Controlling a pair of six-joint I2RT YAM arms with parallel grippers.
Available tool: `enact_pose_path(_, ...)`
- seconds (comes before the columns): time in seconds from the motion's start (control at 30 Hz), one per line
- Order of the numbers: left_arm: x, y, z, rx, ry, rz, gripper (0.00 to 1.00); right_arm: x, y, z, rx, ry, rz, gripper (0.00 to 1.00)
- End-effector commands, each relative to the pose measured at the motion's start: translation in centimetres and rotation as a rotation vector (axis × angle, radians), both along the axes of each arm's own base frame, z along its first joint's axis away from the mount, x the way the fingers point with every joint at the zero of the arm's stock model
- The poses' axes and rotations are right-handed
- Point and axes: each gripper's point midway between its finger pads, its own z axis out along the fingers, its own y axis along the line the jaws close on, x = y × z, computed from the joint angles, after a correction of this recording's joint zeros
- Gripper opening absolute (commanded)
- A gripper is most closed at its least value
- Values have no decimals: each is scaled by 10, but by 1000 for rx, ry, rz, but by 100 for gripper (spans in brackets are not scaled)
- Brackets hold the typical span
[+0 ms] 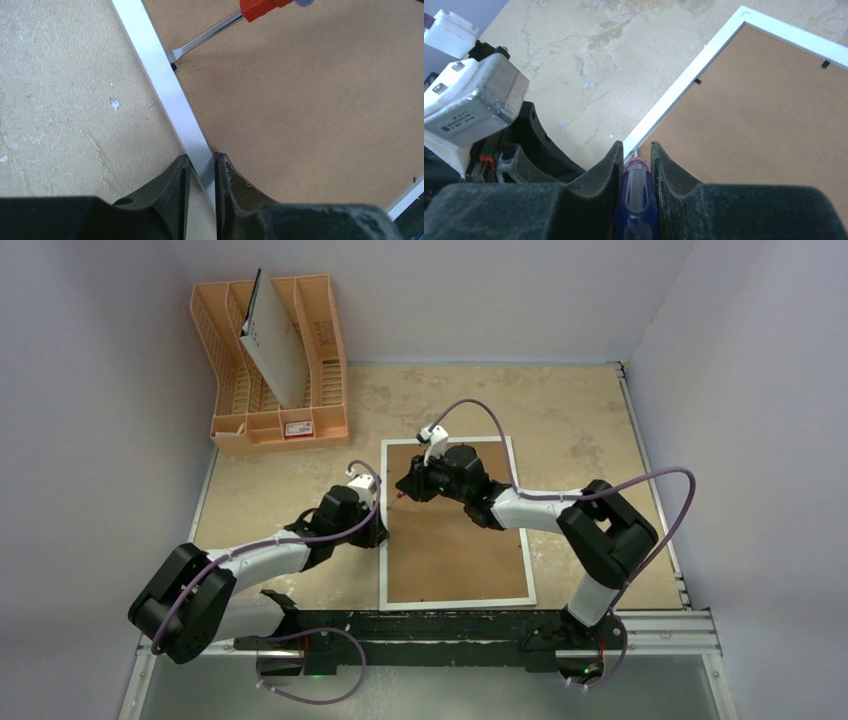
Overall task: Take the photo out of the frame
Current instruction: Release the photo frame item from the photo frame.
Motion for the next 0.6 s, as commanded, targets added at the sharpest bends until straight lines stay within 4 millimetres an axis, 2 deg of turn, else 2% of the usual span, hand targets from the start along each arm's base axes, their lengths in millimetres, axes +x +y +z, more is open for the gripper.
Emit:
enact_pose_path(0.0, -11, -12, 4, -70, 13, -48, 0, -13, 14, -3, -91, -11, -14, 0)
enact_pose_path(0.17, -13, -11, 3, -73, 16, -44, 0, -17, 31, 10, -138, -50, -13, 0)
enact_pose_path(0.57, -13, -8, 2, -73, 10, -26, 0, -35, 68, 22, -178, -77, -23, 0)
